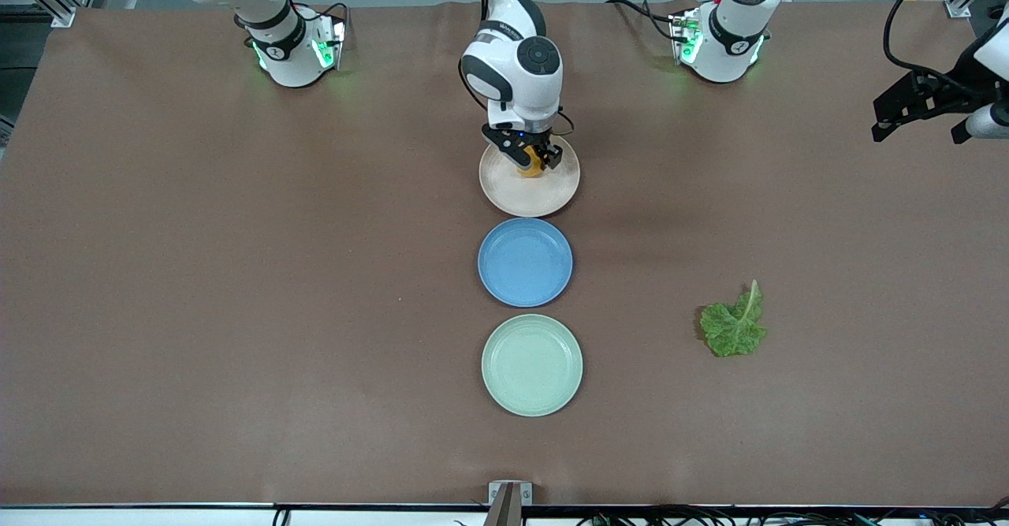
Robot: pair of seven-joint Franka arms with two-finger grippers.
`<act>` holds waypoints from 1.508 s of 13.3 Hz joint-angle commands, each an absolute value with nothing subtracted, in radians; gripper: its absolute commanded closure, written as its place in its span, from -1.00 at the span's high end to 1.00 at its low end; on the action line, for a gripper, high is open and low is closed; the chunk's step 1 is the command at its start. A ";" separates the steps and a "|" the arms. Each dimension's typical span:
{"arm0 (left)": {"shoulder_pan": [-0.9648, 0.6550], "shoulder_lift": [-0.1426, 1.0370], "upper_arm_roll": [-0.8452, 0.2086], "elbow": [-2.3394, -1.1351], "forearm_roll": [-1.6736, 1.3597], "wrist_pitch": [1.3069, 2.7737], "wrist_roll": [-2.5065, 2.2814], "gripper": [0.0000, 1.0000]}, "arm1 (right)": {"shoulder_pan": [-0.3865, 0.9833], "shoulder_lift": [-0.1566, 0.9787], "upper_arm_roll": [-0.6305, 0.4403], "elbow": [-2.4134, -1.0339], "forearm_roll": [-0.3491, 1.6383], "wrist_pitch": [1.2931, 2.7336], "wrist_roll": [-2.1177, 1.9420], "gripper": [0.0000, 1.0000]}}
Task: Pick lemon and lettuce from plates
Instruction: 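Lower the right gripper onto the lemon and close it, then lift the lemon off the white plate and carry it aside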
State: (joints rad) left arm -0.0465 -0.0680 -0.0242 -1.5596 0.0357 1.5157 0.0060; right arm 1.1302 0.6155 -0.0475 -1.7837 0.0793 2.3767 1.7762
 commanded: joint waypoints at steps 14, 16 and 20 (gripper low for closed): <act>-0.032 -0.241 -0.041 -1.526 0.012 1.388 0.023 1.00 | 0.648 0.367 -0.067 -1.968 0.026 2.313 0.892 -0.96; -0.026 -0.152 -0.037 -1.520 0.024 1.458 0.046 1.00 | 0.545 0.362 -0.067 -2.012 0.028 2.315 0.691 -0.96; -0.038 -0.098 -0.040 -1.506 0.002 1.548 0.048 1.00 | 0.385 0.360 -0.066 -2.071 0.031 2.339 0.398 -0.96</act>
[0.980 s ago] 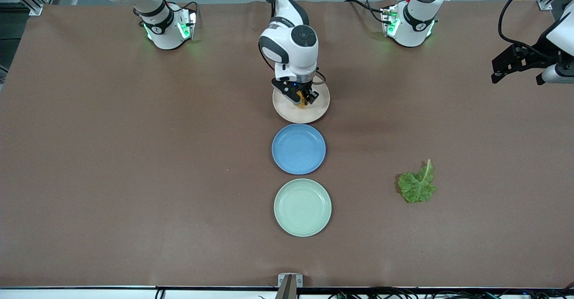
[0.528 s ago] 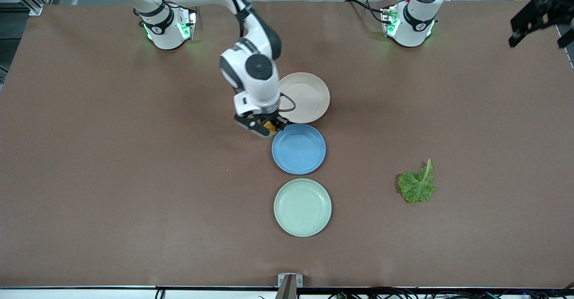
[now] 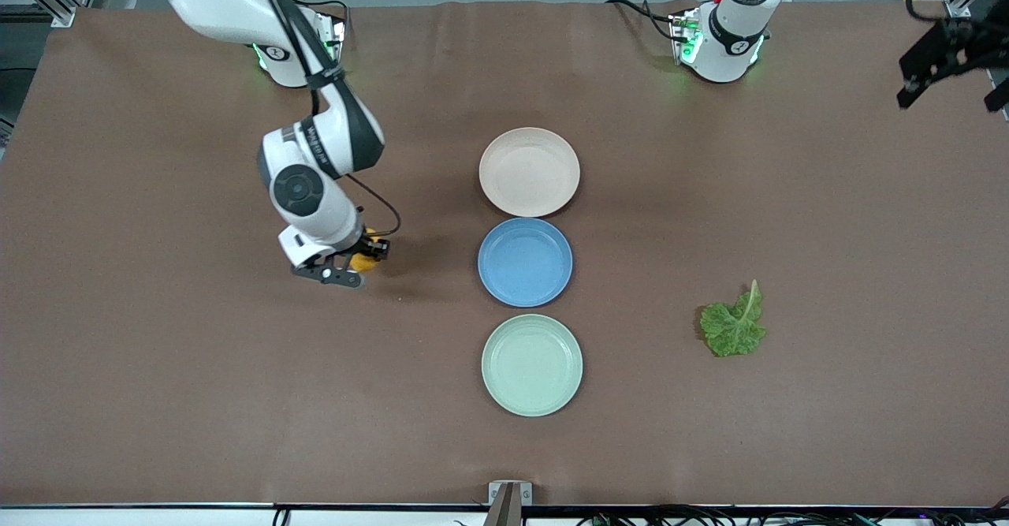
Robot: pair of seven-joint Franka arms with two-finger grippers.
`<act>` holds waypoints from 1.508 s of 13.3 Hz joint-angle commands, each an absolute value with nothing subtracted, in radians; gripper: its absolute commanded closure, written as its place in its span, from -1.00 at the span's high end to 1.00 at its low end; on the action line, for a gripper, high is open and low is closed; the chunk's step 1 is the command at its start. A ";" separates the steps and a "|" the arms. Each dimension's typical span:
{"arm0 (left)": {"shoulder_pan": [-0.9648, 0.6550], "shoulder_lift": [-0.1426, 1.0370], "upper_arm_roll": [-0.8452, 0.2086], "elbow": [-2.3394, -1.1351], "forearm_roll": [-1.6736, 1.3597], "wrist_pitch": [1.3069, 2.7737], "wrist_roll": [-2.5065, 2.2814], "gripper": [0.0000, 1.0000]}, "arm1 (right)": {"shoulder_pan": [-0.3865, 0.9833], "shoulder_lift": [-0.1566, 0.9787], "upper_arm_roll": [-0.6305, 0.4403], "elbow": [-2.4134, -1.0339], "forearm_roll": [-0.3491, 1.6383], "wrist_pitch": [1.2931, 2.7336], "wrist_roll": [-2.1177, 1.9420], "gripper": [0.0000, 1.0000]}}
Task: Pick lemon and lettuce from plates
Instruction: 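Lift the lemon off the white plate and carry it aside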
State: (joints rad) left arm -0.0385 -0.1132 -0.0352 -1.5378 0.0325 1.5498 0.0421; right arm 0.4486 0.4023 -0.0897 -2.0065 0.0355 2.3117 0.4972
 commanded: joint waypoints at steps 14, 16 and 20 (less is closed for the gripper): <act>-0.038 -0.092 -0.043 -1.554 0.000 1.494 0.006 1.00 | 0.164 0.428 -0.063 -2.102 0.040 2.534 0.078 -0.96; -0.040 -0.092 -0.044 -1.554 0.000 1.476 0.006 1.00 | 0.163 0.439 -0.064 -2.086 0.040 2.534 0.074 -0.96; -0.037 -0.094 -0.046 -1.554 0.000 1.465 0.005 1.00 | 0.152 0.480 -0.064 -2.039 0.040 2.534 0.060 -0.96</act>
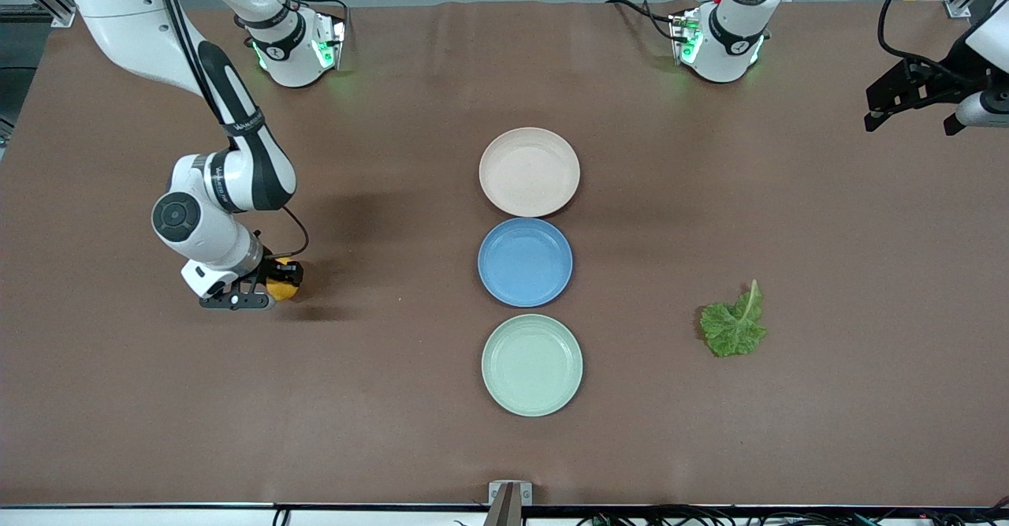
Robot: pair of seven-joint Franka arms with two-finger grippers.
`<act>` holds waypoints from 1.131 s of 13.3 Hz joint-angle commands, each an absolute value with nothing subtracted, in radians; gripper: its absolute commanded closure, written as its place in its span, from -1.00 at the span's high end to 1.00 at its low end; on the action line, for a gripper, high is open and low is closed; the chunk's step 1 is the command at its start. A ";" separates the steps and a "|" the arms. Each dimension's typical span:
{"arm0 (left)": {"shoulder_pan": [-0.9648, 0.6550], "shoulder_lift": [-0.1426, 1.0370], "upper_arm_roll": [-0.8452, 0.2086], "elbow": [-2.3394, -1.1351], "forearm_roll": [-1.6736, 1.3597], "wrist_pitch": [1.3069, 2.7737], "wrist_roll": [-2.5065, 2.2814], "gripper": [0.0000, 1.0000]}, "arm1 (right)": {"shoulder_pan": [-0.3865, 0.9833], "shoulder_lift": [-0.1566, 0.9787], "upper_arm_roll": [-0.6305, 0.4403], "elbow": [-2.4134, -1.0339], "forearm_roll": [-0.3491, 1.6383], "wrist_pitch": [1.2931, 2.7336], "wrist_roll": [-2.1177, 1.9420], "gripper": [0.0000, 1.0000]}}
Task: Pick lemon and lettuce from plates
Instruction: 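Lower the lemon onto the table and open the right gripper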
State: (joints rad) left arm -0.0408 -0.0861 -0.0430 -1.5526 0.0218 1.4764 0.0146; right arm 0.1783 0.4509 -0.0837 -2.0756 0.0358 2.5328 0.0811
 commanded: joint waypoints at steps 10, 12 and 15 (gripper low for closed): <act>-0.037 -0.080 -0.048 -1.562 -0.002 1.497 0.005 1.00 | 0.152 0.503 -0.066 -1.953 0.040 2.481 0.061 1.00; -0.038 -0.080 -0.049 -1.563 -0.002 1.497 0.003 1.00 | 0.150 0.489 -0.067 -1.843 0.038 2.282 0.064 1.00; -0.040 -0.080 -0.049 -1.563 -0.002 1.497 0.005 1.00 | 0.118 0.440 -0.072 -1.689 0.023 1.981 0.058 1.00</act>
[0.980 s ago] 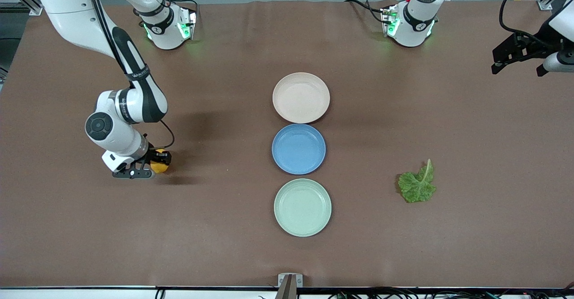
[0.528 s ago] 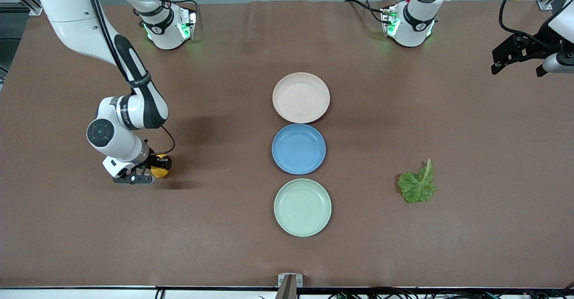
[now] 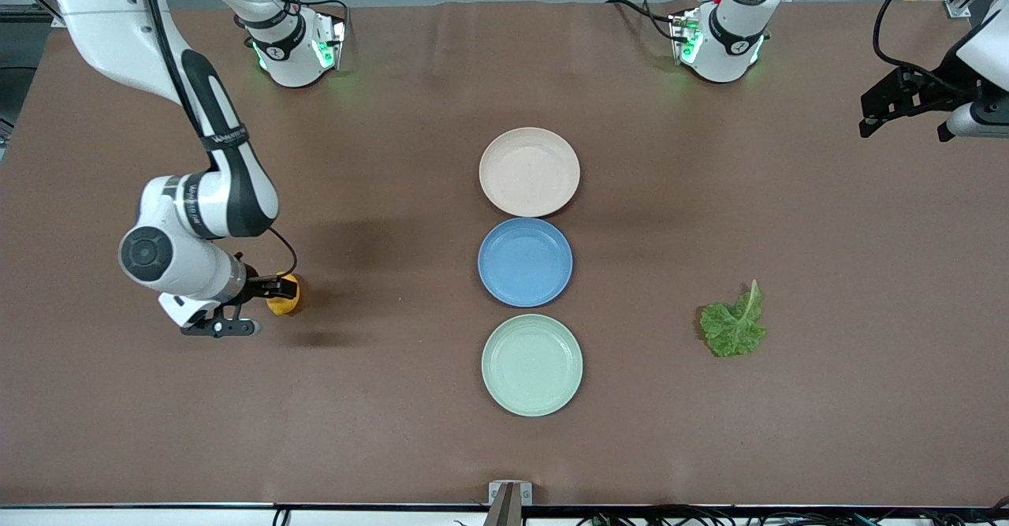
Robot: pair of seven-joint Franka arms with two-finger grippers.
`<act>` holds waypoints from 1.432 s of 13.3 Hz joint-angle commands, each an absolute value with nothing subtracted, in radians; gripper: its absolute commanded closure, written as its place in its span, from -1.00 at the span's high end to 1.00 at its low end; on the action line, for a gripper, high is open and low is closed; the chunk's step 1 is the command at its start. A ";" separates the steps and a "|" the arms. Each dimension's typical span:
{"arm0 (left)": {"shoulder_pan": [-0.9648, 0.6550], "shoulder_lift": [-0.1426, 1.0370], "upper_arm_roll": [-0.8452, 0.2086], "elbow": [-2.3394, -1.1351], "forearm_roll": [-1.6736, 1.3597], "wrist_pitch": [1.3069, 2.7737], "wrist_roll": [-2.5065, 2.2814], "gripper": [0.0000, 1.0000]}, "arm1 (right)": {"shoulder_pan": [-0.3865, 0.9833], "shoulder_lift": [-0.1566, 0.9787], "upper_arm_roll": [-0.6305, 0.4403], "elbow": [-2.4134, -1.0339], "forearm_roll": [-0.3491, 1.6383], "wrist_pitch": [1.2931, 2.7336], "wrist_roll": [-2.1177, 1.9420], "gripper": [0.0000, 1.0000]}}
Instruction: Pick lemon and lettuce from plates
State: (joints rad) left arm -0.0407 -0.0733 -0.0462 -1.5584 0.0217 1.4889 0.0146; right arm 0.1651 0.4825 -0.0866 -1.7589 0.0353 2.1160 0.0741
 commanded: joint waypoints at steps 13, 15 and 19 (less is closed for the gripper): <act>-0.041 -0.072 -0.049 -1.569 -0.002 1.499 0.005 1.00 | -0.035 0.344 -0.071 -1.365 -0.028 1.549 -0.058 1.00; -0.040 -0.071 -0.049 -1.569 -0.002 1.499 0.005 1.00 | -0.038 0.345 -0.069 -1.356 -0.028 1.551 -0.055 1.00; -0.040 -0.064 -0.049 -1.569 -0.002 1.508 0.005 1.00 | -0.037 0.339 -0.064 -1.358 -0.008 1.522 -0.051 1.00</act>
